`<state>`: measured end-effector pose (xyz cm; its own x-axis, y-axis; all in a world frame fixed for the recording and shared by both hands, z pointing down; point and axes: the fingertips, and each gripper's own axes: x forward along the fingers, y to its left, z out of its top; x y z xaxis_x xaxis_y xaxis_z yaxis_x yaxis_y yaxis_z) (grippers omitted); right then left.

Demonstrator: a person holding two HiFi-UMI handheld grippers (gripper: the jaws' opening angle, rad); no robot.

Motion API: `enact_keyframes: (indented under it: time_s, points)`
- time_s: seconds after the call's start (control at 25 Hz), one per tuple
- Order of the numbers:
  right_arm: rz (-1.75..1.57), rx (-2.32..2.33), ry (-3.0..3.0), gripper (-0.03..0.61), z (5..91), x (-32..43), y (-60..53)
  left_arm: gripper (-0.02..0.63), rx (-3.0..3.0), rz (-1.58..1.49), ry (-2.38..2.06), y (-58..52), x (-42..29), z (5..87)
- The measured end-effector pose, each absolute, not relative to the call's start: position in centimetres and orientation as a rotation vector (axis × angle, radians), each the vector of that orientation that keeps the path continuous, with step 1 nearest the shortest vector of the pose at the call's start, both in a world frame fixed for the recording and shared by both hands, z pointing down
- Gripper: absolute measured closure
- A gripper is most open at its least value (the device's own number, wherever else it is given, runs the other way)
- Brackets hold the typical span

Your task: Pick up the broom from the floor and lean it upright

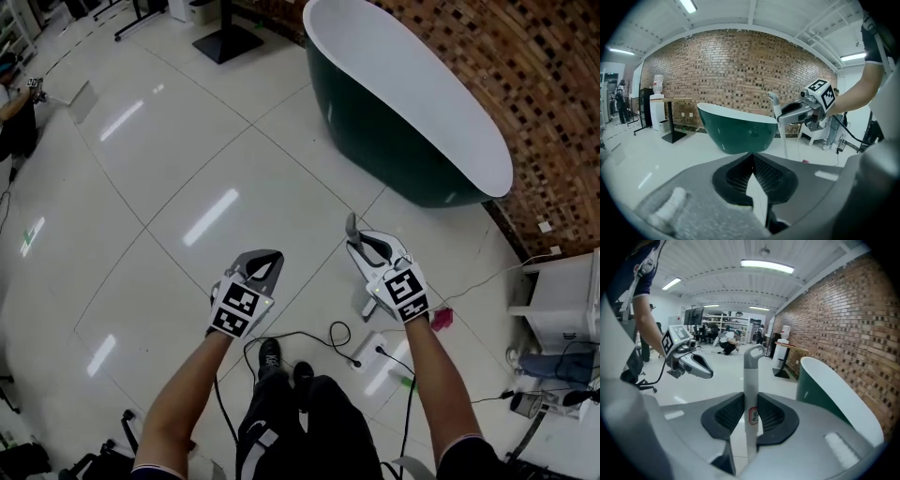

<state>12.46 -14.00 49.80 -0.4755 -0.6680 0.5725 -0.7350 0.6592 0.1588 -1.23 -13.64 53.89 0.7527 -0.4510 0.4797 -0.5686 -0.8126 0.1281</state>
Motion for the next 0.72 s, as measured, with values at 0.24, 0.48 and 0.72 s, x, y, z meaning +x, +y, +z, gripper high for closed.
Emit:
enact_keyframes:
  time_s: [0.24,0.48,0.72]
  points:
    - [0.2,1.449,-2.161,0.489,44.6,21.8,-15.1,0.614,2.771,0.588,-0.629,-15.7,4.6,48.1]
    - [0.286,1.697,-2.109,0.489,41.8,30.7,-16.8,0.614,2.866,0.748,-0.52,-19.2,11.1,46.4]
    - [0.366,1.849,-2.069,0.489,41.3,38.0,-18.3,0.614,2.885,0.81,-0.417,-22.5,19.4,45.9]
